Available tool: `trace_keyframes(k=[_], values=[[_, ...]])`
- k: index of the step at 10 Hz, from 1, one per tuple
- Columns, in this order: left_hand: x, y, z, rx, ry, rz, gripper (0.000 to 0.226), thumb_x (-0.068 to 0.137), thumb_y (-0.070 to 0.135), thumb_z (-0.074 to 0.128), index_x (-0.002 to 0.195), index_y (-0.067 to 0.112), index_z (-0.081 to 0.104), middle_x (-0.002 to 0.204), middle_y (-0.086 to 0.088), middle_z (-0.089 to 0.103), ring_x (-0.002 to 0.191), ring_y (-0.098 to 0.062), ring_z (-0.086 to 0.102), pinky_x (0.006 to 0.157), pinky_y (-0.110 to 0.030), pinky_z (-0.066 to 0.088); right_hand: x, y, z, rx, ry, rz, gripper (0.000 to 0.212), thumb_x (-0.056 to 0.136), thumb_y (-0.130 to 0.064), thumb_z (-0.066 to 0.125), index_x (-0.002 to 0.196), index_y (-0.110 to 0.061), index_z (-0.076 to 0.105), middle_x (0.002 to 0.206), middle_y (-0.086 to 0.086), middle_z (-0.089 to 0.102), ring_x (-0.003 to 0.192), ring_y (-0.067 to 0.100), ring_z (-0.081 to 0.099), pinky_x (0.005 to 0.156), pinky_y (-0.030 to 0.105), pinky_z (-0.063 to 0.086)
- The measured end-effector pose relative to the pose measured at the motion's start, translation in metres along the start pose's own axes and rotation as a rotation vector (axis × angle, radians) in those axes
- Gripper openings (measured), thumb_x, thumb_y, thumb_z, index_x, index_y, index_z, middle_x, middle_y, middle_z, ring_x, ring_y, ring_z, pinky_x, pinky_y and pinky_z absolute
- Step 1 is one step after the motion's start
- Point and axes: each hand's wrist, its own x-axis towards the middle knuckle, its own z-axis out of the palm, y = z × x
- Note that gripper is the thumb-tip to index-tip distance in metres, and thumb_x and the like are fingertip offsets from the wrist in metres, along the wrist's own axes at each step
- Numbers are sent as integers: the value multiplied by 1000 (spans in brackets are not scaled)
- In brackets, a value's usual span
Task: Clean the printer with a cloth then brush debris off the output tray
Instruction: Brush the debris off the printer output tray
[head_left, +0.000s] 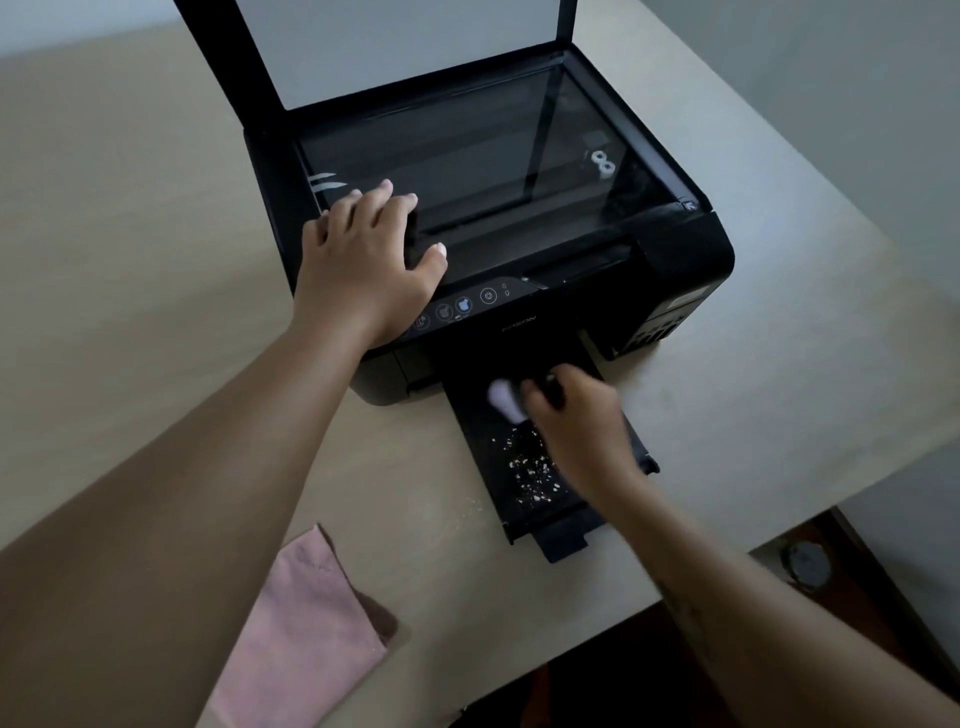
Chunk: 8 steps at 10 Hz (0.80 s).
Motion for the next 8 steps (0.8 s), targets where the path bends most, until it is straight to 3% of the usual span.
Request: trace_keyframes(k=[1,2,3,4,5,6,7,8], values=[[0,0,1,0,-1,-2,65,91,59,33,148,29,33,161,3,23,147,-20,16,115,-45,14,20,19,-38,-142,207,28,34,93,-29,62,68,-15,44,63,0,49,59,24,47,52,28,29],[0,0,-1,-2,7,-2,65,91,59,33,148,29,33,161,3,23,147,-20,16,115,-45,14,25,25,-44,-330,229,-61,23,94,-24,61,83,-6,54,85,16,59,77,37,57,62,35,35],[-1,0,-1,-5,6,0,64,91,59,33,148,29,33,161,3,23,147,-20,16,115,-45,14,3,16,-9,-443,66,-276,21,92,-19,60,102,-1,65,94,20,68,80,40,65,62,44,52],[-1,1,-1,-12,10,1,63,92,58,34,147,29,34,161,3,24,147,-20,16,115,-44,14,-32,-6,26,-271,-100,-356,22,93,-25,57,94,-6,66,80,10,67,65,28,62,55,44,53],[-1,2,-1,-11,9,4,63,92,58,34,147,29,34,161,3,24,147,-20,16,115,-44,14,-33,-11,25,33,-181,-48,30,93,-28,60,69,-11,54,59,-1,51,47,8,43,44,29,36],[-1,1,-1,-10,6,5,63,92,58,34,147,28,34,161,2,24,147,-20,16,115,-45,14,-9,12,-9,44,72,136,33,91,-27,64,64,-15,49,53,-4,47,47,9,40,43,25,27],[-1,1,-1,-7,6,7,63,92,58,33,147,28,33,161,2,24,147,-20,16,115,-46,14,6,33,-50,-154,269,88,33,93,-24,61,65,-18,43,60,-2,49,57,19,44,50,26,32],[0,1,-1,-6,3,4,63,92,58,33,147,28,33,161,2,24,147,-21,16,115,-46,14,-3,38,-44,-383,234,-108,16,91,-18,63,83,-6,57,83,15,63,71,36,58,57,37,43]])
